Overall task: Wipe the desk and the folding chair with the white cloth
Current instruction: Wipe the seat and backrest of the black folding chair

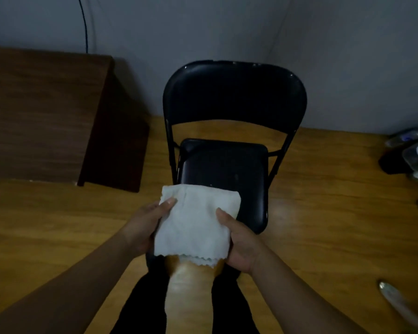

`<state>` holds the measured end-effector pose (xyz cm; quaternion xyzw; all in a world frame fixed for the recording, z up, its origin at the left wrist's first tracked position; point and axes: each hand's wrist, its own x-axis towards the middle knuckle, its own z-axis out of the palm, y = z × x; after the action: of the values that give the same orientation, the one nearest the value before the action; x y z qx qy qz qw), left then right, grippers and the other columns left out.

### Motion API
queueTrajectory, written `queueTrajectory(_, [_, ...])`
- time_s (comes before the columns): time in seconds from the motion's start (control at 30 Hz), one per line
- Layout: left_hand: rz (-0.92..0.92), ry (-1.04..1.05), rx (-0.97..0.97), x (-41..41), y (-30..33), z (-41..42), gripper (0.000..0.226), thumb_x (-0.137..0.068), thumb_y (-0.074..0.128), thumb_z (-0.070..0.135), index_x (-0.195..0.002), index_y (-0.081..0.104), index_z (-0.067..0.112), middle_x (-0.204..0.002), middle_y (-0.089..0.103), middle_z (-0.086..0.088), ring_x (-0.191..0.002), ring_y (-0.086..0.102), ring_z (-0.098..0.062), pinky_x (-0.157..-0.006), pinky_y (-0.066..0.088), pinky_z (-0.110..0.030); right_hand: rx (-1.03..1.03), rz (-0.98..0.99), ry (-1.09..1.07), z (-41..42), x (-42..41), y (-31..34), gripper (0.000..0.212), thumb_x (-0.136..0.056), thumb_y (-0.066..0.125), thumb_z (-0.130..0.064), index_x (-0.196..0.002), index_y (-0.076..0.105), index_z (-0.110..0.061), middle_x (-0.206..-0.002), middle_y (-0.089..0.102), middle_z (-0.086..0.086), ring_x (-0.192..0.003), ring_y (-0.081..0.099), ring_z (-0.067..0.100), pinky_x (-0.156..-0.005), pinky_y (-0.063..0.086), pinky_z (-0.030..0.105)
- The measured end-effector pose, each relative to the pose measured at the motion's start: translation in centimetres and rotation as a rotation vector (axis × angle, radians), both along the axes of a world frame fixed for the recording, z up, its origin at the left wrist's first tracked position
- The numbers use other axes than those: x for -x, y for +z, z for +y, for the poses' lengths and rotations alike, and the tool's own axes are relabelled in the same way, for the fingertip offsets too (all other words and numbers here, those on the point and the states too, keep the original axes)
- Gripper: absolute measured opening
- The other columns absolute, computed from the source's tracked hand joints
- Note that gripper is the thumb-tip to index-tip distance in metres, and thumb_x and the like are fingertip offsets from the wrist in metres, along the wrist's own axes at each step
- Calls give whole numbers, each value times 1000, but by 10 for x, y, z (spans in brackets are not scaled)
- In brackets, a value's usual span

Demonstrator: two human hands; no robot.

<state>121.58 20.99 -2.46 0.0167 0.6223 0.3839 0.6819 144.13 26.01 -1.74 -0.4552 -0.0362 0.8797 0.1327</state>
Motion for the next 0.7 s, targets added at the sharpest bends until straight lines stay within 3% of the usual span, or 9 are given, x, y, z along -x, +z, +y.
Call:
queueTrajectory(0.17, [-6, 15, 87, -35, -60, -18, 39, -95, 65, 35, -120, 73, 6, -117, 75, -19, -107, 73, -36, -79, 62, -42, 58, -74, 37, -18, -25, -58, 60, -90, 78, -33, -138, 61, -2, -137, 65, 22, -129, 61, 37, -115, 42, 52])
queueTrajectory(0.27, [9, -22, 92, -45, -107, -13, 39, -94, 66, 34, -120, 72, 4, -117, 76, -17, -109, 72, -35, -93, 58, -47, 28, -150, -4, -17, -38, -97, 50, -93, 72, -30, -133, 64, -2, -132, 68, 21, -122, 67, 35, -98, 57, 46])
queueTrajectory(0.33, [56, -33, 85, -46, -139, -5, 37, -96, 66, 32, -118, 71, 3, -113, 77, -14, -105, 73, -33, -93, 57, -45, 21, -203, -56, -11, -41, -122, 48, -92, 71, -27, -131, 65, 0, -128, 71, 20, -114, 71, 32, -83, 63, 40])
queueTrajectory(0.4, [124, -46, 63, -42, -168, 4, 32, -98, 64, 31, -113, 71, 4, -107, 75, -13, -98, 71, -30, -84, 58, -39, -9, -256, -82, -1, -41, -143, 49, -90, 70, -26, -132, 64, 0, -127, 71, 19, -112, 72, 30, -80, 63, 38])
queueTrajectory(0.47, [267, -106, 35, -35, -195, 11, 24, -99, 64, 31, -113, 68, 12, -115, 70, -9, -110, 67, -27, -88, 57, -37, -99, -317, -103, 14, -41, -159, 48, -90, 71, -25, -132, 64, -2, -129, 71, 16, -114, 71, 28, -86, 62, 38])
queueTrajectory(0.53, [547, -366, 6, -24, -220, 13, 43, -98, 65, 34, -135, 58, 14, -139, 59, -9, -130, 55, -26, -106, 48, -39, -329, -428, -64, 31, -41, -168, 37, -94, 70, -29, -128, 66, -15, -124, 75, 4, -112, 73, 20, -90, 60, 35])
queueTrajectory(0.6, [856, -751, -15, -15, -238, 13, 76, -94, 68, 42, -155, 33, 14, -163, 32, -11, -148, 32, -29, -119, 34, -43, -689, -671, 143, 47, -34, -172, 16, -96, 68, -39, -112, 69, -35, -103, 78, -20, -96, 74, 2, -77, 58, 18])
queueTrajectory(0.67, [1048, -1024, -20, -11, -252, 13, 99, -90, 68, 50, -162, 9, 17, -171, 2, -12, -157, 5, -31, -125, 19, -47, -1086, -932, 381, 59, -23, -185, 14, -97, 63, -42, -108, 70, -36, -91, 73, -30, -86, 67, -8, -69, 50, 8])
queueTrajectory(0.7, [1102, -1114, -16, -11, -258, 13, 107, -88, 69, 53, -162, 0, 18, -171, -7, -13, -157, -3, -31, -125, 14, -48, -1276, -1006, 473, 64, -16, -199, 24, -97, 63, -36, -119, 69, -29, -101, 71, -27, -93, 63, -8, -78, 51, 13])
